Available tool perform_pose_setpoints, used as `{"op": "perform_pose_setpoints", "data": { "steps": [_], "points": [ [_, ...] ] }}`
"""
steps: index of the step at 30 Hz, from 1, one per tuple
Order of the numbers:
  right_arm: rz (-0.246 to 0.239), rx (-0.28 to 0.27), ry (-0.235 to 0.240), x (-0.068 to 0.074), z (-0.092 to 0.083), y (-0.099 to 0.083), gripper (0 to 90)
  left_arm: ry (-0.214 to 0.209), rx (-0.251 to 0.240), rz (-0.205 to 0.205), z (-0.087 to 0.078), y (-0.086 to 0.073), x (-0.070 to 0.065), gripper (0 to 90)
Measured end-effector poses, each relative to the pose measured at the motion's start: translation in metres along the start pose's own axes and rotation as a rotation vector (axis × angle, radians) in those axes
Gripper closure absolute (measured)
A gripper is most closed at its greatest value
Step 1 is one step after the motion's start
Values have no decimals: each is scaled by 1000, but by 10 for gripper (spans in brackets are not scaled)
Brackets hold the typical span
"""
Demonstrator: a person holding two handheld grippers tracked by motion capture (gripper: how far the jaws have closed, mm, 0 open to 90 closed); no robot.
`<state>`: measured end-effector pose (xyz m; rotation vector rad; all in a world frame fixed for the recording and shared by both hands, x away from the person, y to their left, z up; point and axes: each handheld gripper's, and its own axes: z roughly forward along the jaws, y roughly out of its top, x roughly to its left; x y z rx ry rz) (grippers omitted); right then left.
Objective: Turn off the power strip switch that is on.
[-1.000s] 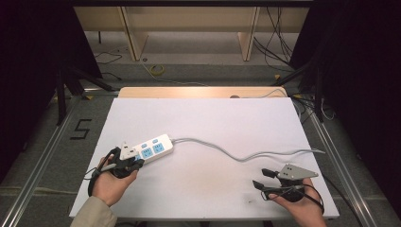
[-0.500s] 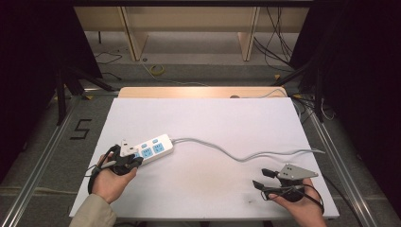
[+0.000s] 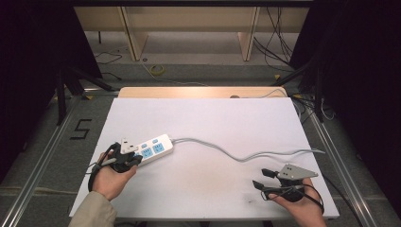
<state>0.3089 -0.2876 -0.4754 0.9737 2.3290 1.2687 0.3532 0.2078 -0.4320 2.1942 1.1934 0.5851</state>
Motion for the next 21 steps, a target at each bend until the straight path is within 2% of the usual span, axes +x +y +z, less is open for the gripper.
{"op": "perform_pose_setpoints", "data": {
  "steps": [21],
  "points": [
    [-6, -7, -2, 0, 0, 1, 417, 14, 20, -14, 1, 2, 9, 899]
  ]
}}
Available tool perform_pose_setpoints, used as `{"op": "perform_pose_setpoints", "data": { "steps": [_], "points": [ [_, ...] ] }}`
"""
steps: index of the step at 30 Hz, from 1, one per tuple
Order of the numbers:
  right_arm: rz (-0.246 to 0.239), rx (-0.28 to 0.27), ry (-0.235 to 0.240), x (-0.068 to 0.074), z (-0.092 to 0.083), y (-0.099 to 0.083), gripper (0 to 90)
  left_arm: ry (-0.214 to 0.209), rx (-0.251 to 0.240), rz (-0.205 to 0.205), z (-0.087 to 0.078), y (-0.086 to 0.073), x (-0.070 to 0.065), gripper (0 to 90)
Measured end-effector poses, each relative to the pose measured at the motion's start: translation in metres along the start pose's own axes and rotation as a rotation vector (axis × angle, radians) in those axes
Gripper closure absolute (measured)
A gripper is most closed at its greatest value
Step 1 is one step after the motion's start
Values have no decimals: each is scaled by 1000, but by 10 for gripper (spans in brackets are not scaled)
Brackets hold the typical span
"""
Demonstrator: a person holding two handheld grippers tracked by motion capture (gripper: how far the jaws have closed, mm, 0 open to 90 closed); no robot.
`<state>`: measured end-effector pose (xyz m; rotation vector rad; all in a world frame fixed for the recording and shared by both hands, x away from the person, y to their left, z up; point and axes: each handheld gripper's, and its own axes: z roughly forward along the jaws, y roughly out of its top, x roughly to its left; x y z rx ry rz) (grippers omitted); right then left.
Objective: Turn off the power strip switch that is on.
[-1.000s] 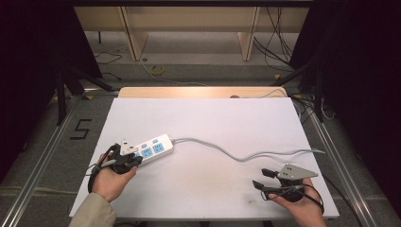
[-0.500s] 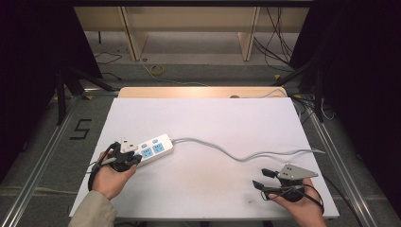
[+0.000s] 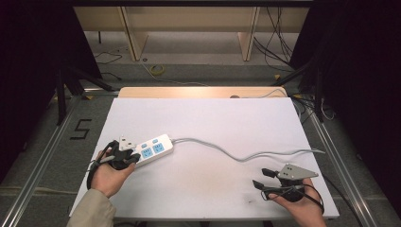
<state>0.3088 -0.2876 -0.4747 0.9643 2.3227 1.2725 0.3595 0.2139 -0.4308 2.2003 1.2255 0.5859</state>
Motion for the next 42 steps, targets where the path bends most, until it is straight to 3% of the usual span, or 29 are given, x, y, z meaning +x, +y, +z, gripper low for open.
{"op": "perform_pose_setpoints", "data": {
  "steps": [42],
  "points": [
    [2, -19, -12, 1, -1, 3, 366, 5, 40, -14, 6, 2, 9, 899]
  ]
}}
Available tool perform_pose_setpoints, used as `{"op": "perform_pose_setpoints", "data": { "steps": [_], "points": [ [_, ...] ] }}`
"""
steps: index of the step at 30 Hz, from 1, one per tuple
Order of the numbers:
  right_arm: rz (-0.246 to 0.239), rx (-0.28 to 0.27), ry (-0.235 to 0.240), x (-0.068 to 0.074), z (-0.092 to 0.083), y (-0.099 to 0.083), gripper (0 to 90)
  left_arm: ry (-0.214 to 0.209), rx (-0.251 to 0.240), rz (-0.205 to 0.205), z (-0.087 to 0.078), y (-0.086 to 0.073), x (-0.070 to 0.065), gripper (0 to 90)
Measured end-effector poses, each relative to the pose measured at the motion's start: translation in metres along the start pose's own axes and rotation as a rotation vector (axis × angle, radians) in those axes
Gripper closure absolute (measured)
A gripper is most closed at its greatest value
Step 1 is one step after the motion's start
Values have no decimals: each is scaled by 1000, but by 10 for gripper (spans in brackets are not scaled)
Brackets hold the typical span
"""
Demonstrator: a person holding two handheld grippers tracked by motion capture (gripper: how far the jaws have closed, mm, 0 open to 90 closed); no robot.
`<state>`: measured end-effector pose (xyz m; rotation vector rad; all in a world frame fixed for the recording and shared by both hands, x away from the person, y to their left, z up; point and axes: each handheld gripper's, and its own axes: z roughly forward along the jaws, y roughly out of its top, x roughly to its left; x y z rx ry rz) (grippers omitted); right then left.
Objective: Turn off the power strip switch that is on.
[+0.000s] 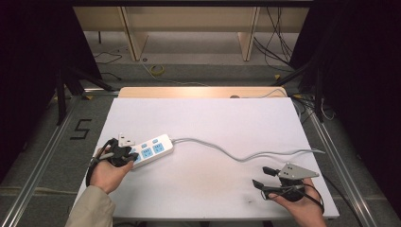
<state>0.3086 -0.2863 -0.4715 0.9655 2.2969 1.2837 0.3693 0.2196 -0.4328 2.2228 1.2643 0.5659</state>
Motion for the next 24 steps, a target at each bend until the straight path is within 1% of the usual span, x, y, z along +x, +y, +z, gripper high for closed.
{"op": "perform_pose_setpoints", "data": {
  "steps": [6, 24],
  "points": [
    [-3, 2, -2, 0, 0, 0, 366, -1, 12, -3, 2, 1, 2, 899],
    [-2, 2, -4, 0, 0, 0, 368, 3, 24, -11, 3, 5, 7, 899]
  ]
}}
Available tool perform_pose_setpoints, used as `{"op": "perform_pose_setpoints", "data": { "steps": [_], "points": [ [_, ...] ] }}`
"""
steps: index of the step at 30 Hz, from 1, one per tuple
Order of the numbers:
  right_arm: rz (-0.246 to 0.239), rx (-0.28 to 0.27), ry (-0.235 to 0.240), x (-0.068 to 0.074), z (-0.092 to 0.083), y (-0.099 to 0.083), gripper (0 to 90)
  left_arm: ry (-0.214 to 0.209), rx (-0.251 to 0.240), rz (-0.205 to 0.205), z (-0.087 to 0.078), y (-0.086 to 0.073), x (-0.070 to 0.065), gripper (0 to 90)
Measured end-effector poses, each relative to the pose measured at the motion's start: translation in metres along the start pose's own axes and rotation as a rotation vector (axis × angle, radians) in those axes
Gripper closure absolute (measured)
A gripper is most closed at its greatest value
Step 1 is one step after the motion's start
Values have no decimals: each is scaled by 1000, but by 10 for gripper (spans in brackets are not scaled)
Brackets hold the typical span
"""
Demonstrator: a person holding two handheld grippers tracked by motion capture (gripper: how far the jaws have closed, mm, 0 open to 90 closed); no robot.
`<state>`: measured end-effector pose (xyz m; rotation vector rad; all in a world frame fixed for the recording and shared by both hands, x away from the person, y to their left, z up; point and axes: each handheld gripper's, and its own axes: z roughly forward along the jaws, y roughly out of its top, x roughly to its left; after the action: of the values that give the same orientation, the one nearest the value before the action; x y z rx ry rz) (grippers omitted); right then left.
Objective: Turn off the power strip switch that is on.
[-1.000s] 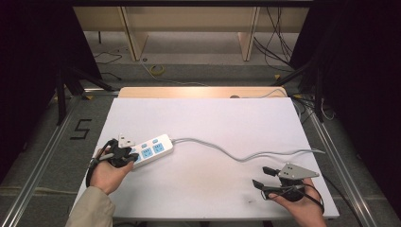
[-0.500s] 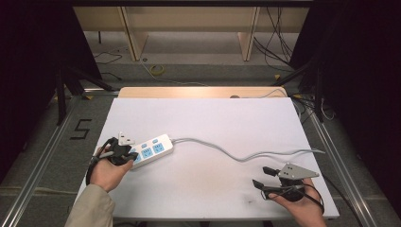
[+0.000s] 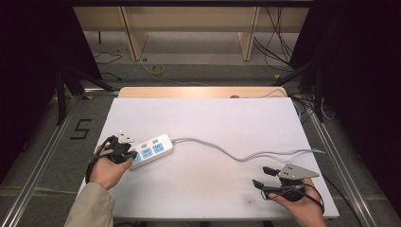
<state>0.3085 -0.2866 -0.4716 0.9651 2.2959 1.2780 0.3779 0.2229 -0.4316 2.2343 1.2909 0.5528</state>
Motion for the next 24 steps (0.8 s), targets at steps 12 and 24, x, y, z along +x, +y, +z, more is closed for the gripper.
{"op": "perform_pose_setpoints", "data": {
  "steps": [12, 24],
  "points": [
    [2, 3, 0, 0, 0, 0, 368, 9, 10, -7, 2, 2, 5, 899],
    [0, 3, 1, 0, 1, 0, 368, 16, 23, -17, 7, 5, 11, 899]
  ]
}}
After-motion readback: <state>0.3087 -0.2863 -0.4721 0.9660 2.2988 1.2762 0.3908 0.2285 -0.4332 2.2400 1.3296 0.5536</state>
